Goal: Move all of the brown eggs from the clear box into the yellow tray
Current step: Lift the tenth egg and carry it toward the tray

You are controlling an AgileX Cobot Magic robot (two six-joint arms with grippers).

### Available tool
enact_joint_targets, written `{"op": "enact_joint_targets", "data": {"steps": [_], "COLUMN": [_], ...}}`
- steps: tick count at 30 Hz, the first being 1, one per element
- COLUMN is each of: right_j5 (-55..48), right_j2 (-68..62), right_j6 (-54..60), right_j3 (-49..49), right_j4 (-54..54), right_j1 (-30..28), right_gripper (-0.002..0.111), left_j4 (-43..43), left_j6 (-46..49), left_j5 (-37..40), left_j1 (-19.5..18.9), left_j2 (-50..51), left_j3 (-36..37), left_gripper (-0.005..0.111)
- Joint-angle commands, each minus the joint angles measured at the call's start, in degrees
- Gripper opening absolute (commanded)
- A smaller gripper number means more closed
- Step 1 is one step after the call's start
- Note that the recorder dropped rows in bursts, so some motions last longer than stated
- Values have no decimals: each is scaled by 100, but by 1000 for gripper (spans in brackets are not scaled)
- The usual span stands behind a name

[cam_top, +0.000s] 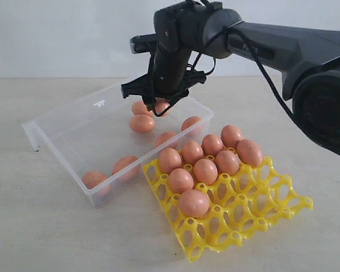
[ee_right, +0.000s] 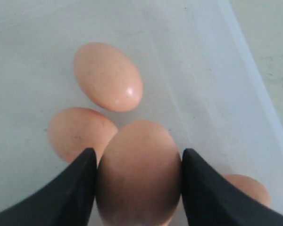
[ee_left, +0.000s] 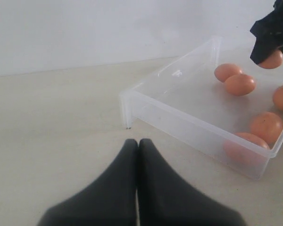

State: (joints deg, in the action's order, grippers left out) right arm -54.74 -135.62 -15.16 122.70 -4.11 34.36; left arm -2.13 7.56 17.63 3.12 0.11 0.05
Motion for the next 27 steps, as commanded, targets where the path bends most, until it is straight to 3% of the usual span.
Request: {"op": "enact_joint_targets", "data": {"steps": [1,5,7,15,19,22,24,27], "right_j5": [-34,739,1538,5374,6980,7444,7596,8501], "right_j2": [395,998,1561,4597,5918,6462,6563,6364], "right_j6": [248,486,775,669,420,-408,-1107,-3117], "right_j3": [-9,-362,-1020,-6099,-8067,-8713,-8770,-8737], "right_j4": [-177,-388,-436,-393,156,176,-421,-2612], "right_j1": [238,527,695,754,162,-572,-1112,-1861], "right_gripper": [0,0,0,0,0,0,0,0], "left_j4": [11,11,11,11,11,11,11,11], "left_j6": [2,2,2,2,2,2,2,2], "left_j5": [-25,-25,-25,-25,-25,-25,-25,-25], "left_j1": [-18,-18,-18,-18,-18,-18,-18,-18], "left_j2": [-11,-11,-11,-11,-11,-11,-11,-11], "left_j3": [-5,-5,-5,-5,-5,-5,-5,-5], "left_gripper": [-4,-4,-4,-4,-4,-4,-4,-4]}}
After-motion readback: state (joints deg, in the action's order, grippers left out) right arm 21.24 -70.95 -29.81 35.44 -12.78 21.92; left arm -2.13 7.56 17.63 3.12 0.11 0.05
